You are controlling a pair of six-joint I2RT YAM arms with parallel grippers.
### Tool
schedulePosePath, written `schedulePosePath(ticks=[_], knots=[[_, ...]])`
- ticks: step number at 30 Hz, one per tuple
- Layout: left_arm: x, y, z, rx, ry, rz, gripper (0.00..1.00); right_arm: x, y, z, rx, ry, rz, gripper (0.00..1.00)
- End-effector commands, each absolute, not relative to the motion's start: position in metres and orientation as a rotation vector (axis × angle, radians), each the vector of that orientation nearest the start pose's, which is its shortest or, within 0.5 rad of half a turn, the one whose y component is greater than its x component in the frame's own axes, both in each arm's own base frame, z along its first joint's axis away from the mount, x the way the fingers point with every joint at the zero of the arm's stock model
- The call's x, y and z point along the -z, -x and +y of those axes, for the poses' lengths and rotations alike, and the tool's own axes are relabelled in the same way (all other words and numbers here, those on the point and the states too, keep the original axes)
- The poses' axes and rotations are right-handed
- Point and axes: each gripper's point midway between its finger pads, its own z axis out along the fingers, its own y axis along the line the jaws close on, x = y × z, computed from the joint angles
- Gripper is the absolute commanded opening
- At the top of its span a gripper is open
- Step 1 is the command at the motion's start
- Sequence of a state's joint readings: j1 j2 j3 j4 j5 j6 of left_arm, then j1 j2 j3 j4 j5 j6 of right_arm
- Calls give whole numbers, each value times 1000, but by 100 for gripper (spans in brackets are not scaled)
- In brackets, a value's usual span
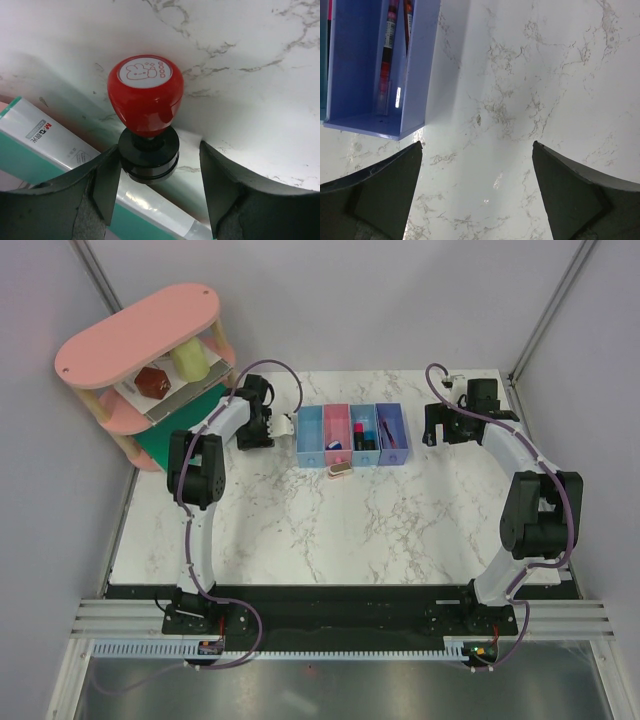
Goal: Sort the stationery into containers
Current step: Pick up the stationery from the center of the board.
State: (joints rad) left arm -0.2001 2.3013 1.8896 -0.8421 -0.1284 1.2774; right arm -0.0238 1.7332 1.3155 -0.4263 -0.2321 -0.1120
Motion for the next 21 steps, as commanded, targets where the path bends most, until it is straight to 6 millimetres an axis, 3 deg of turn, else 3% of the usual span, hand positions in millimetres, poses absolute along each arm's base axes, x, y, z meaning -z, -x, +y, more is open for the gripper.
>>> schedulePosePath(ticks=[1, 6, 9, 10, 11, 16, 21], knots=[[-28, -522, -37, -401, -1958, 2143, 69, -144, -450, 29, -239, 205, 2317, 98], [-18, -520, -37, -375, -1950, 2168, 58, -150, -451, 31, -245, 206, 2308, 98], [-14, -516, -37, -358, -1941, 2185, 43, -153, -451, 35, -248, 215, 2302, 98], [-12, -515, -38, -346, -1934, 2192, 32, -154, -451, 36, -249, 219, 2299, 98], [-11, -514, -38, -345, -1927, 2198, 28, -156, -452, 38, -256, 224, 2296, 98], [-13, -505, -39, -312, -1883, 2232, 26, -162, -450, 44, -285, 266, 2286, 98], [-43, -494, -53, -227, -1739, 2241, 24, -173, -445, 60, -392, 345, 2263, 98]])
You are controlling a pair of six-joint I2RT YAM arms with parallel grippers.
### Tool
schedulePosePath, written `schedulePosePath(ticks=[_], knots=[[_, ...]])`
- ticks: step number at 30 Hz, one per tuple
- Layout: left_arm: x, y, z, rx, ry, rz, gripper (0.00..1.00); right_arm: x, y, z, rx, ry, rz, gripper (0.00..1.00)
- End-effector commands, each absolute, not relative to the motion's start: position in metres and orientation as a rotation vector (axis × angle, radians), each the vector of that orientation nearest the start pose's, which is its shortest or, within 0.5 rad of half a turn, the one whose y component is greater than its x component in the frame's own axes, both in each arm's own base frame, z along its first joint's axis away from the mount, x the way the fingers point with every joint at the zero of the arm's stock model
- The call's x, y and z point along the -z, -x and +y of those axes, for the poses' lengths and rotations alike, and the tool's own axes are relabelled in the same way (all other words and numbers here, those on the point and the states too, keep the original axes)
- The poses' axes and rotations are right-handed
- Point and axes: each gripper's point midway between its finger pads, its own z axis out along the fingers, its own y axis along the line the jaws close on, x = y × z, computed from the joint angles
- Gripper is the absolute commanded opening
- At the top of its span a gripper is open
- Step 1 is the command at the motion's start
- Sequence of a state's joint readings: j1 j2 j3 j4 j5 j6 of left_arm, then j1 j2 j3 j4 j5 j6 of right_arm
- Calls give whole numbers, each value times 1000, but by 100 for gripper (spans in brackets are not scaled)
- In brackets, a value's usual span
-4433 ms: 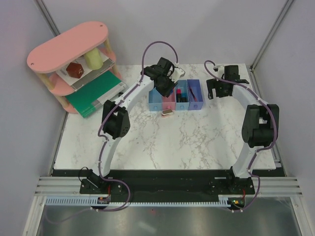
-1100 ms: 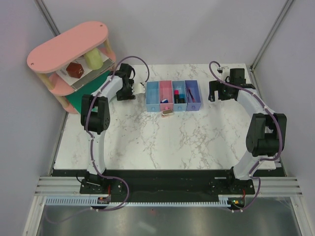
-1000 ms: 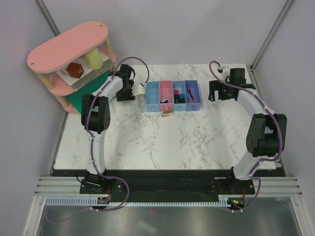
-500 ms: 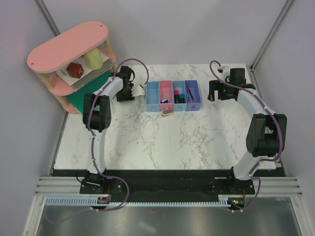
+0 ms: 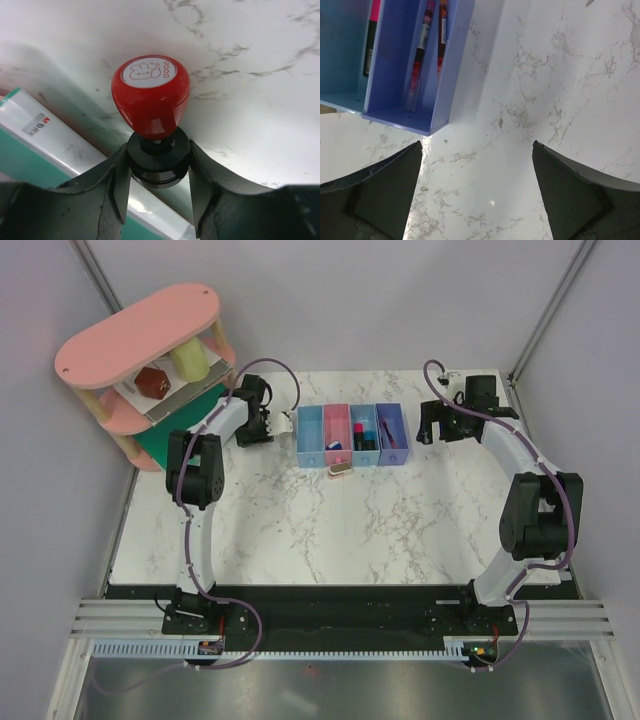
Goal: Sort the stationery into containers
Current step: Pick up the stationery from the center of the board.
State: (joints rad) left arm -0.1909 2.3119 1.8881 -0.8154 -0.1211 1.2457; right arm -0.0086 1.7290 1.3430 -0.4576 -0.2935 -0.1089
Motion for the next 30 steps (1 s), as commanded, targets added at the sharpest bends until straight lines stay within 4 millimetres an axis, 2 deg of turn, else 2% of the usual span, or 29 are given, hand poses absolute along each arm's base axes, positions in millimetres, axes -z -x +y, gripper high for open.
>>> schedulePosePath(ticks=[1, 5, 6, 8, 9, 10, 12, 13, 15, 17, 19, 20, 21, 23, 24, 30], knots=[[-51, -493, -57, -212, -1714, 2230, 24, -177, -444, 64, -415, 358, 2255, 98], [-85, -478, -71, -119, -1623, 2190, 21, -188, -439, 82, -547, 414, 2230, 98], [-100, -471, -77, -91, -1592, 2163, 19, -191, -438, 86, -581, 427, 2222, 98], [-117, -465, -83, -62, -1562, 2133, 18, -199, -435, 96, -653, 455, 2201, 98], [-120, -458, -90, -13, -1548, 2125, 18, -203, -431, 110, -688, 500, 2188, 98], [-139, -453, -94, -11, -1527, 2086, 18, -208, -428, 116, -731, 520, 2179, 98], [-151, -446, -102, 38, -1495, 2058, 18, -213, -423, 127, -778, 556, 2170, 98], [-169, -441, -107, 38, -1481, 2020, 18, -217, -420, 131, -803, 570, 2169, 98], [-180, -433, -115, 64, -1472, 1982, 18, -222, -413, 147, -875, 612, 2152, 98], [-201, -424, -127, 64, -1464, 1919, 18, -229, -404, 163, -981, 646, 2133, 98], [-208, -416, -142, 85, -1481, 1869, 18, -237, -395, 180, -1077, 674, 2116, 98], [-220, -411, -147, 78, -1478, 1829, 18, -239, -391, 188, -1131, 686, 2106, 98], [-221, -406, -158, 95, -1492, 1802, 18, -248, -386, 199, -1196, 717, 2073, 98], [-227, -398, -169, 107, -1509, 1762, 18, -252, -383, 211, -1273, 726, 2065, 98], [-232, -392, -180, 114, -1523, 1724, 18, -263, -379, 220, -1315, 758, 2031, 98], [-248, -376, -219, 161, -1558, 1619, 18, -283, -374, 247, -1455, 816, 1974, 98]])
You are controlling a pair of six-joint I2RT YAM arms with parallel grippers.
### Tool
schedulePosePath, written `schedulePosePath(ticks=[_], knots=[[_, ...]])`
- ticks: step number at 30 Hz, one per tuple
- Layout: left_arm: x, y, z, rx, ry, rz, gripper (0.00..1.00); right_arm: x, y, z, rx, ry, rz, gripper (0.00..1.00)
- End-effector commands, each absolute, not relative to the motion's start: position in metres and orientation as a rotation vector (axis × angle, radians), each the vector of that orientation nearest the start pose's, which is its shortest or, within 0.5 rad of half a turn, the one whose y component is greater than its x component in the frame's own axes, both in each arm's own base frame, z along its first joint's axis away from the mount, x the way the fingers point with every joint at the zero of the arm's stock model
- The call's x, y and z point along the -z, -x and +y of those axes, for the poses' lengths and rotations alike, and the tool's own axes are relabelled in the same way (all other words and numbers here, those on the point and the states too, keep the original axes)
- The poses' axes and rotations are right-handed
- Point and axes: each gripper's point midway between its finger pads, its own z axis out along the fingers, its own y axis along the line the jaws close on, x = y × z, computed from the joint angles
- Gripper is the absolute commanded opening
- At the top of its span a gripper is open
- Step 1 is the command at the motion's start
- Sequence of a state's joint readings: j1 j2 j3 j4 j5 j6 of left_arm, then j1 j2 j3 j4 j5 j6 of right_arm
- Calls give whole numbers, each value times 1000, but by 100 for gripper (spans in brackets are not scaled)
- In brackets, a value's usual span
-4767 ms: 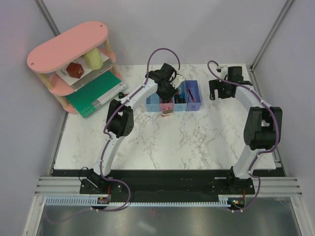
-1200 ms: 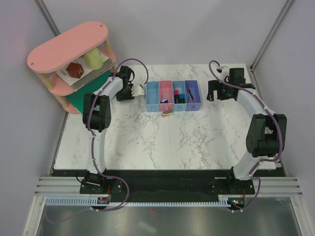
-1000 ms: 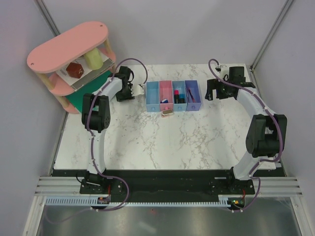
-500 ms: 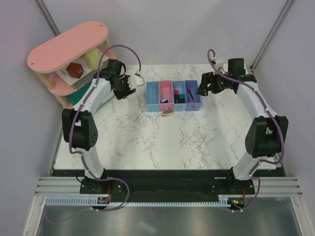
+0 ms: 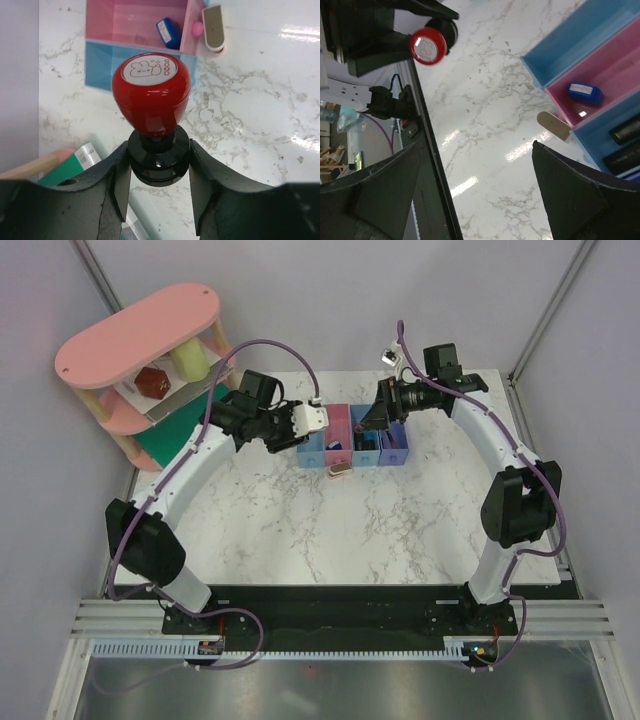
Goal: Sort the stationery into containers
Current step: Pick up the stationery from the center of the board.
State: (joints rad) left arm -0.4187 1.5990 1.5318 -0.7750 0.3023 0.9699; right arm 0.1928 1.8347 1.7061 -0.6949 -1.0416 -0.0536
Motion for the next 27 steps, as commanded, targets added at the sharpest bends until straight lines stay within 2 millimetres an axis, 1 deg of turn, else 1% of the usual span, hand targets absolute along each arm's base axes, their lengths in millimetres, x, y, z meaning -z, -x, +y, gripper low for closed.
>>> schedulePosePath(ticks=[1, 5, 7, 8, 11, 14, 18, 23, 27], knots=[[-251, -376, -225, 168, -1556, 1601, 17, -283, -374, 251, -1474, 825, 1968, 98], [-261, -377, -244, 189, -1543, 1563, 17, -284, -369, 264, -1503, 863, 1956, 98], [-260, -375, -255, 201, -1554, 1556, 17, -283, -369, 267, -1506, 870, 1957, 98], [-262, -374, -258, 203, -1551, 1550, 17, -283, -368, 269, -1508, 877, 1957, 98], [-261, -366, -276, 210, -1580, 1525, 17, -281, -368, 274, -1507, 886, 1959, 98], [-258, -362, -286, 211, -1596, 1520, 17, -282, -368, 277, -1506, 896, 1955, 98], [-249, -361, -292, 203, -1618, 1531, 17, -286, -367, 281, -1505, 888, 1964, 98], [-236, -367, -290, 172, -1627, 1565, 17, -288, -366, 280, -1482, 883, 1968, 97], [-233, -372, -289, 147, -1618, 1581, 17, -286, -365, 279, -1448, 882, 1977, 95]])
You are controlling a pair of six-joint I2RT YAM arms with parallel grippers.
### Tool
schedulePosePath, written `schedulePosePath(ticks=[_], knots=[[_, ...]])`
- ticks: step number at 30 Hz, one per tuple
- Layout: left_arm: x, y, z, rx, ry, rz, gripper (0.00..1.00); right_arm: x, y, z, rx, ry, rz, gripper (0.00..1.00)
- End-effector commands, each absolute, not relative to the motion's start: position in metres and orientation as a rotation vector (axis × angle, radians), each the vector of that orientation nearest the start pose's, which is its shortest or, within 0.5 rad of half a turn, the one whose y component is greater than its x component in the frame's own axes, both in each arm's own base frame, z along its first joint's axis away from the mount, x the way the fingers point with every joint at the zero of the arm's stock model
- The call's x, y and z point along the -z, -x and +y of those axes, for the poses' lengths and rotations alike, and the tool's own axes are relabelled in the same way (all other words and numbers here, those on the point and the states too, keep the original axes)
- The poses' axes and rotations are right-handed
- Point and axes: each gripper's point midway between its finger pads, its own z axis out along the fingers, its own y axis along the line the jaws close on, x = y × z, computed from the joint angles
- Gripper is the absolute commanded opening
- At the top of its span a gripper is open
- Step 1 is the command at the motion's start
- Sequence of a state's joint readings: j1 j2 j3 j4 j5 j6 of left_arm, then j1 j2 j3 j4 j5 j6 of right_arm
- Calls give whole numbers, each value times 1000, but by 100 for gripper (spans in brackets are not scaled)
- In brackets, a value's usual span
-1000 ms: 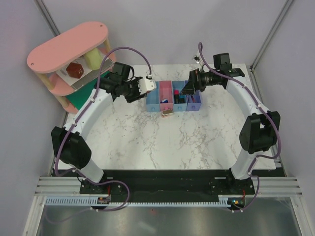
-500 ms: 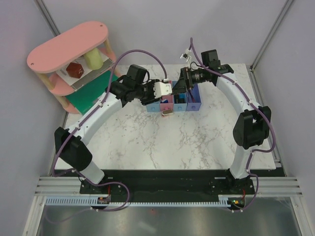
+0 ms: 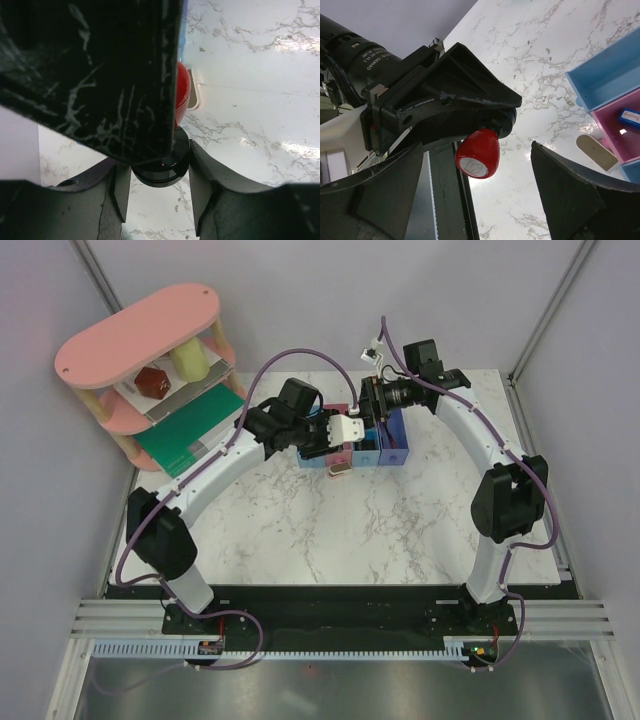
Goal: Sort the stationery into containers
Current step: Pick up the stationery from the center of the board, then place the stationery in the storage box.
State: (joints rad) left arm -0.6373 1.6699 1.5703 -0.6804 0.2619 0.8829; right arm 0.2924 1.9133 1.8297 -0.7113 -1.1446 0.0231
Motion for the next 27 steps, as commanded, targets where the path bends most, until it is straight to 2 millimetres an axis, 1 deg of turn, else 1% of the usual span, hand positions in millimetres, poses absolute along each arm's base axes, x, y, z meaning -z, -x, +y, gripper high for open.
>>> schedulePosePath(ticks=[1, 6, 8, 11, 12, 15, 19, 22, 25, 27], knots=[[-234, -374, -289, 139, -1612, 1578, 17, -285, -365, 279, -1444, 878, 1982, 94], [-238, -381, -288, 103, -1590, 1581, 17, -280, -363, 277, -1421, 870, 2002, 91], [-242, -382, -289, 108, -1578, 1577, 17, -274, -363, 276, -1419, 861, 2021, 89], [-241, -382, -290, 113, -1577, 1579, 17, -269, -363, 276, -1421, 857, 2034, 84], [-241, -382, -289, 114, -1575, 1579, 17, -267, -363, 276, -1421, 854, 2039, 81], [-242, -381, -290, 121, -1571, 1578, 17, -267, -364, 278, -1423, 858, 2039, 78], [-237, -381, -290, 124, -1576, 1588, 17, -271, -365, 280, -1417, 866, 2028, 74], [-233, -380, -290, 125, -1584, 1595, 17, -272, -366, 281, -1411, 868, 2026, 69], [-225, -380, -288, 117, -1595, 1609, 18, -271, -365, 282, -1413, 871, 2027, 61], [-220, -379, -288, 118, -1600, 1620, 21, -271, -365, 282, -1413, 871, 2027, 53]])
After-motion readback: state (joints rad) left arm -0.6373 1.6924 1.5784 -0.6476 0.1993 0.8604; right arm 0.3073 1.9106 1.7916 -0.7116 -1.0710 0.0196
